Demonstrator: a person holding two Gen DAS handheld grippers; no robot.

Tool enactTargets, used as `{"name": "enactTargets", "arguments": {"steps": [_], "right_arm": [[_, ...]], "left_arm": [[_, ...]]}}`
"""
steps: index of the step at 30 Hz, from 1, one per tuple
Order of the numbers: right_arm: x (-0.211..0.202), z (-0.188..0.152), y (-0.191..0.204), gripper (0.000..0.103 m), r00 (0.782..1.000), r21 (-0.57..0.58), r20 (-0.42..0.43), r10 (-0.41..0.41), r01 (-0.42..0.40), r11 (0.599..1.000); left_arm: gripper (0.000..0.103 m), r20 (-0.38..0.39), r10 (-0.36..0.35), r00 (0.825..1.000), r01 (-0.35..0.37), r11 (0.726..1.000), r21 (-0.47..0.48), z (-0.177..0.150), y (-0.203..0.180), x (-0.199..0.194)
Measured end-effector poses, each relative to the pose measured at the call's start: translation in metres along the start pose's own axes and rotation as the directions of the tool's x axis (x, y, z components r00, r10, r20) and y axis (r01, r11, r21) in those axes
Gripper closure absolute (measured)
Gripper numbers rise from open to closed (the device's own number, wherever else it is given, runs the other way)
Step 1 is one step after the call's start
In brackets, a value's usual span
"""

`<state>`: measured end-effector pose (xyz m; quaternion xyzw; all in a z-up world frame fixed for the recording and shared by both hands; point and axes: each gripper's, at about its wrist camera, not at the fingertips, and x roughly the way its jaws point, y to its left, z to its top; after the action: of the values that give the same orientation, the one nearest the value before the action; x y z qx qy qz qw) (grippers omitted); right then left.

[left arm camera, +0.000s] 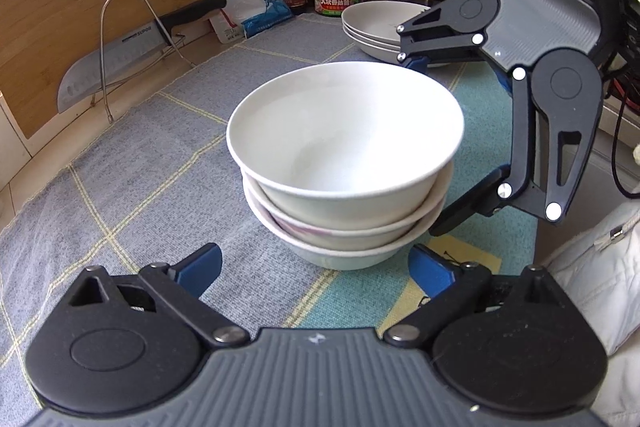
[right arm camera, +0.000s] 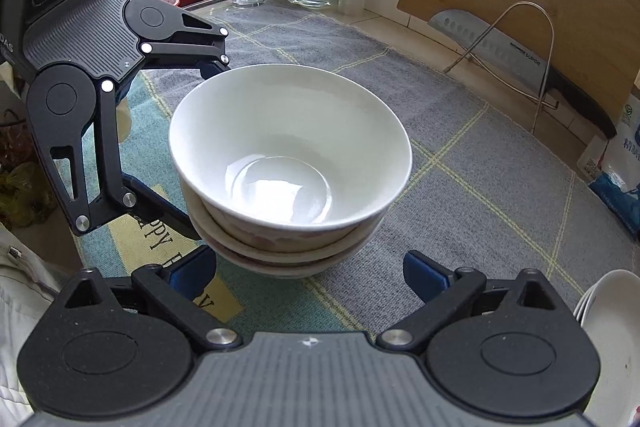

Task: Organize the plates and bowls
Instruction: 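Lift the bowl stack with both tools and carry it toward the white plates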

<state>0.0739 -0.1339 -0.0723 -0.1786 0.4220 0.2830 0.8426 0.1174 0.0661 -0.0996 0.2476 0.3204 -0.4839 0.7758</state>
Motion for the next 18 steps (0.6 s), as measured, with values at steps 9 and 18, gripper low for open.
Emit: {"name": "enactTargets", "arguments": {"steps": [9,18], "right_arm": [[0.007,0.008,-0.002,0.009,0.998,-0.025,-0.031,0.058,-0.059,0.998],[0.012,0.016,-0.006,0.012,0.993,-0.056,-0.063,0.104,-0.107,0.993]], "left_arm": [[0.019,-0.034,-0.114,0.993,0.116,0.99,0.08,0.007,0.012,0.007],[0.022,-0.056,-0.199,0.978,0.205,0.966,0.157,0.016,0.017,0.012]]}}
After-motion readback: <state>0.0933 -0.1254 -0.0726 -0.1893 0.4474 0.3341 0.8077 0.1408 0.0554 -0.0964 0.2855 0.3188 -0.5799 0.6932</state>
